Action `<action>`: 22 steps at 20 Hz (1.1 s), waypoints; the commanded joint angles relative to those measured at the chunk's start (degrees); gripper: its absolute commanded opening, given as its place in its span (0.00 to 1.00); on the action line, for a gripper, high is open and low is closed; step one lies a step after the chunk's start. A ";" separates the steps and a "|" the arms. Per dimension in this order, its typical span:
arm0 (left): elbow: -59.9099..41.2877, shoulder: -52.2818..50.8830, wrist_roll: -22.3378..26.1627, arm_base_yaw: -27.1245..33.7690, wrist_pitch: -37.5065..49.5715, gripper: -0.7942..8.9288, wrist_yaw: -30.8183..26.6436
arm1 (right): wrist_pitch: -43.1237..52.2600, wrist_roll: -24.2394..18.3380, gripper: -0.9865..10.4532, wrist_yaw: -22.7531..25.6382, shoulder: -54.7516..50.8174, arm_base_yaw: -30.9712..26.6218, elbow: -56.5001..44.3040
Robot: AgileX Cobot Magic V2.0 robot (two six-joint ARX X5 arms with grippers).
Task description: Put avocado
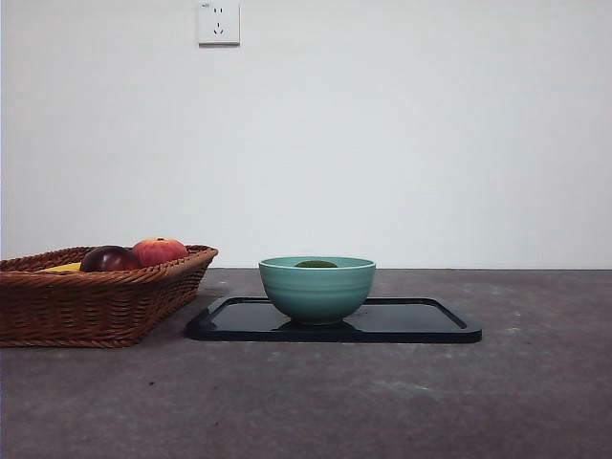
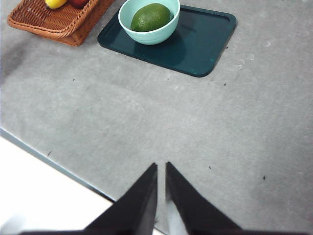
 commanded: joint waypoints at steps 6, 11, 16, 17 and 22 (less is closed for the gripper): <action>-1.20 -0.02 0.66 0.00 -0.31 0.10 0.13 | 39.17 -15.87 0.11 3.43 -3.76 -21.18 -13.57; -1.20 -0.02 0.66 0.00 -0.33 0.10 0.13 | 57.66 -16.52 0.11 -7.26 -9.33 -36.83 -34.51; -1.20 -0.02 0.66 0.00 -0.31 0.10 0.13 | 61.13 -18.16 0.11 -6.60 -14.05 -41.90 -44.78; -1.20 -0.02 0.66 0.00 -0.33 0.10 0.13 | 61.13 -18.29 0.11 -6.58 -14.69 -42.27 -45.94; -1.20 -0.02 0.66 0.00 -0.31 0.10 0.13 | 61.13 -18.60 0.11 -6.56 -17.81 -43.54 -50.64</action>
